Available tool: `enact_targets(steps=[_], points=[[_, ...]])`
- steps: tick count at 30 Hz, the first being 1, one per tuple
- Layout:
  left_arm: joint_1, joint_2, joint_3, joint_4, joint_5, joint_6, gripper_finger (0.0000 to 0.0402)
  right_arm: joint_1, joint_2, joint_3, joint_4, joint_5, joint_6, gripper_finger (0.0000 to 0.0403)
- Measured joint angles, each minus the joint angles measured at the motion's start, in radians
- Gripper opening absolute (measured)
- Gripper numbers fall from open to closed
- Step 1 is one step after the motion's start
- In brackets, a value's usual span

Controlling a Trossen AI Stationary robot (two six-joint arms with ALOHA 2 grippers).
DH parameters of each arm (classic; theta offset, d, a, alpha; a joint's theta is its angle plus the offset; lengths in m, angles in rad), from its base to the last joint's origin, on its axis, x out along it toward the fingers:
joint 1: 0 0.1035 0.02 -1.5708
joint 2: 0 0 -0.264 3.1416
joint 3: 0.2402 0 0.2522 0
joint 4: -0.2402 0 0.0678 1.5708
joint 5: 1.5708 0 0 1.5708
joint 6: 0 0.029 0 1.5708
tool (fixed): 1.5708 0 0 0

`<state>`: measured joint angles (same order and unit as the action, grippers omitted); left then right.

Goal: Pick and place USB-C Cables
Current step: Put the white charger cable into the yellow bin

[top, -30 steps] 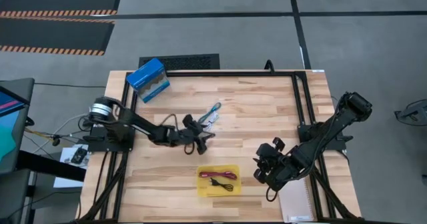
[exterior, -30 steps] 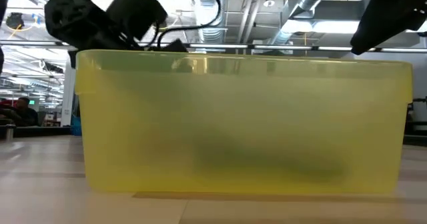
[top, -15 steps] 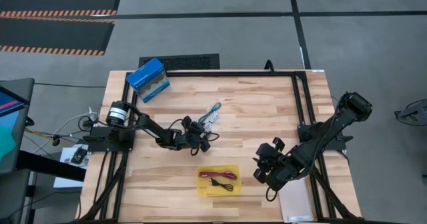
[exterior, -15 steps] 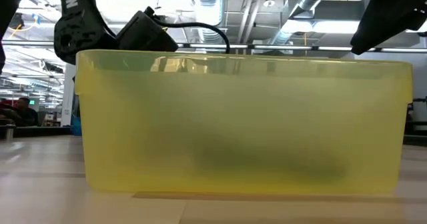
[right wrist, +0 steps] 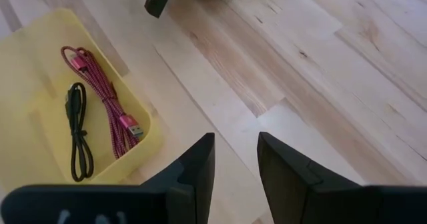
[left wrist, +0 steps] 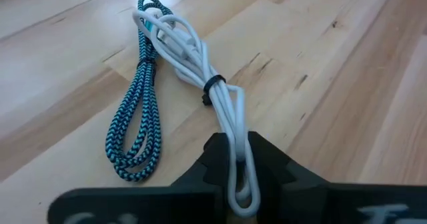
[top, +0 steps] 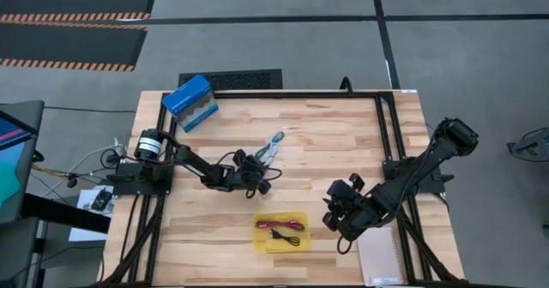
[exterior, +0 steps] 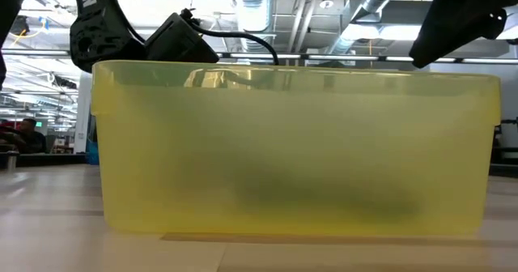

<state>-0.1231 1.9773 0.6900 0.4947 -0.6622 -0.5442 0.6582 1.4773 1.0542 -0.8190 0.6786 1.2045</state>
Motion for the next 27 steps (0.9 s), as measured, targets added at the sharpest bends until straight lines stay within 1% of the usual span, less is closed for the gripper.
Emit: enact_targets(steps=[5,8,11,14,16,18,20,23,27], points=[[-0.015,-0.009,-0.001,-0.002,0.011,-0.016,0.0012,0.000,0.000,0.000,0.013,0.001,0.000,0.0136],[-0.029,-0.031,-0.002,-0.011,0.014,-0.018,0.0009,0.000,0.000,0.000,0.020,0.001,0.000,0.0135],[-0.038,-0.061,-0.006,-0.029,0.039,-0.019,0.0008,0.000,0.000,0.000,0.022,0.002,0.000,0.0135],[-0.038,-0.097,-0.007,-0.056,0.110,-0.051,0.0007,0.000,0.000,0.000,0.029,0.000,0.019,0.0134],[-0.032,-0.130,-0.007,-0.082,0.179,-0.090,0.0006,-0.001,0.000,0.000,0.031,-0.001,0.033,0.0134],[-0.020,-0.169,-0.007,-0.129,0.237,-0.105,0.0005,-0.012,0.000,0.000,0.034,0.001,0.023,0.0134],[-0.004,-0.207,-0.006,-0.191,0.271,-0.130,0.0005,-0.036,0.000,0.000,0.033,0.001,0.013,0.0134],[0.019,-0.264,-0.006,-0.247,0.275,-0.140,0.0005,-0.074,0.000,0.000,0.041,0.002,-0.004,0.0134],[0.048,-0.344,-0.005,-0.281,0.263,-0.085,0.0005,-0.105,0.000,0.000,0.044,0.002,-0.027,0.0138]])
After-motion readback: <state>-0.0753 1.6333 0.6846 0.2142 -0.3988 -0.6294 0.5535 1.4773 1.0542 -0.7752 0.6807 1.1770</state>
